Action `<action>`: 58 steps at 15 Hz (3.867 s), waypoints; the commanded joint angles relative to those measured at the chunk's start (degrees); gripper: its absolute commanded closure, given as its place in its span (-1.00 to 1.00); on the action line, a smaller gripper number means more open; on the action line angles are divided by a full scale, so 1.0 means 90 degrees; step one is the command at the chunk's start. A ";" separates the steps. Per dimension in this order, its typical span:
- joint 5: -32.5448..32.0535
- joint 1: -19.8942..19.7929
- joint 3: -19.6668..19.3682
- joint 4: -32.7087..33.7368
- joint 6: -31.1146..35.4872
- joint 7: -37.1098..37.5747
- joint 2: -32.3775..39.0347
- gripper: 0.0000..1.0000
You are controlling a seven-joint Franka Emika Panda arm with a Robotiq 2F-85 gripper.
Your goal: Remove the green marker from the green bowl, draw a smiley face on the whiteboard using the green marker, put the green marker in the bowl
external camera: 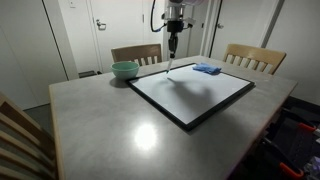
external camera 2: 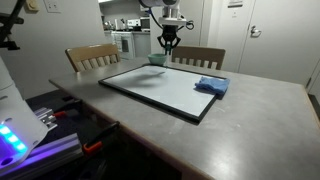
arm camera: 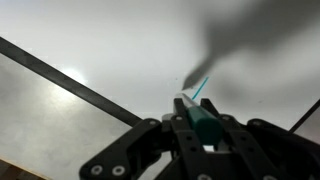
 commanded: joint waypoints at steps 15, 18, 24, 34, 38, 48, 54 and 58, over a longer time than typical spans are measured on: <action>0.0057 -0.0117 0.0066 -0.0368 0.0211 -0.0103 -0.0056 0.90; 0.0049 -0.0120 0.0064 -0.0366 0.0270 -0.0111 -0.0030 0.90; 0.0020 -0.0115 0.0060 -0.0394 0.0468 -0.0116 -0.0003 0.90; 0.0072 -0.0156 0.0078 -0.0377 0.0433 -0.0124 0.0069 0.90; 0.0102 -0.0163 0.0093 -0.0386 0.0317 -0.0115 0.0049 0.90; 0.0114 -0.0124 0.0087 -0.0425 -0.0151 -0.0042 -0.0029 0.90; 0.0123 -0.0114 0.0074 -0.0374 -0.0475 -0.0026 -0.0036 0.90; 0.0126 -0.0111 0.0071 -0.0334 -0.0589 -0.0032 -0.0017 0.90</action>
